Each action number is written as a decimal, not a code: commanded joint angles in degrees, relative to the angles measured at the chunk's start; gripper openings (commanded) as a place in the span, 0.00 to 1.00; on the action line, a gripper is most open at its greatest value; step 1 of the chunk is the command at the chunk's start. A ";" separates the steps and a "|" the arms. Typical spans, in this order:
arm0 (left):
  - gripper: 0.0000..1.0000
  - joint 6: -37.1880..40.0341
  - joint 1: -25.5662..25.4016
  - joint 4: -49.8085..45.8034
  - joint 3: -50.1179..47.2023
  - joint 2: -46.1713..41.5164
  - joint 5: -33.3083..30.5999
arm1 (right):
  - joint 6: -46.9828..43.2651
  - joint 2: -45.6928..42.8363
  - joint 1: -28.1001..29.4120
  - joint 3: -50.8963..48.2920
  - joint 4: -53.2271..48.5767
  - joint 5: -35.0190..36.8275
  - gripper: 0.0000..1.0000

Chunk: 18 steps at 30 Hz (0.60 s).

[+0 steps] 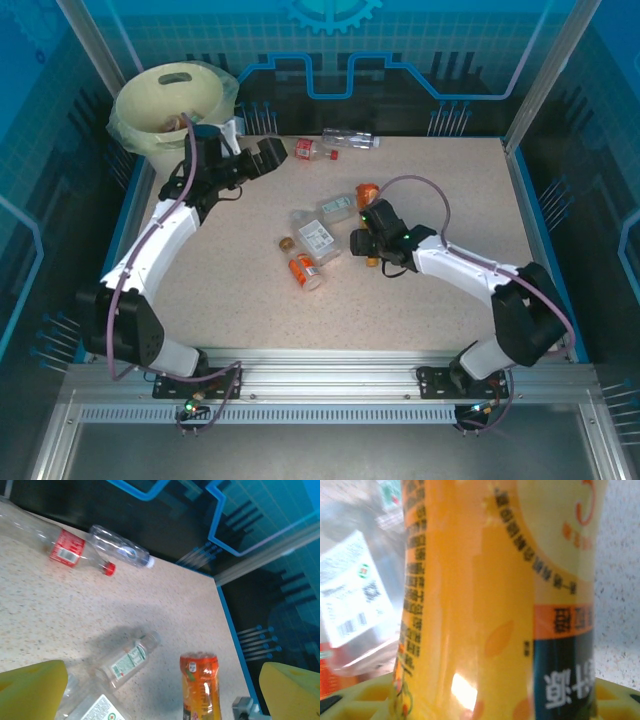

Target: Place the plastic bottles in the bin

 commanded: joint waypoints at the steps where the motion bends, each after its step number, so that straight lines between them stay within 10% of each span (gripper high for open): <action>1: 0.99 3.53 -2.25 1.76 2.97 1.12 4.17 | -2.24 -4.34 0.80 -2.14 4.51 1.15 0.41; 18: 0.99 2.63 -12.66 13.37 4.94 10.02 19.67 | -3.91 -14.10 1.02 -7.78 25.52 -16.78 0.40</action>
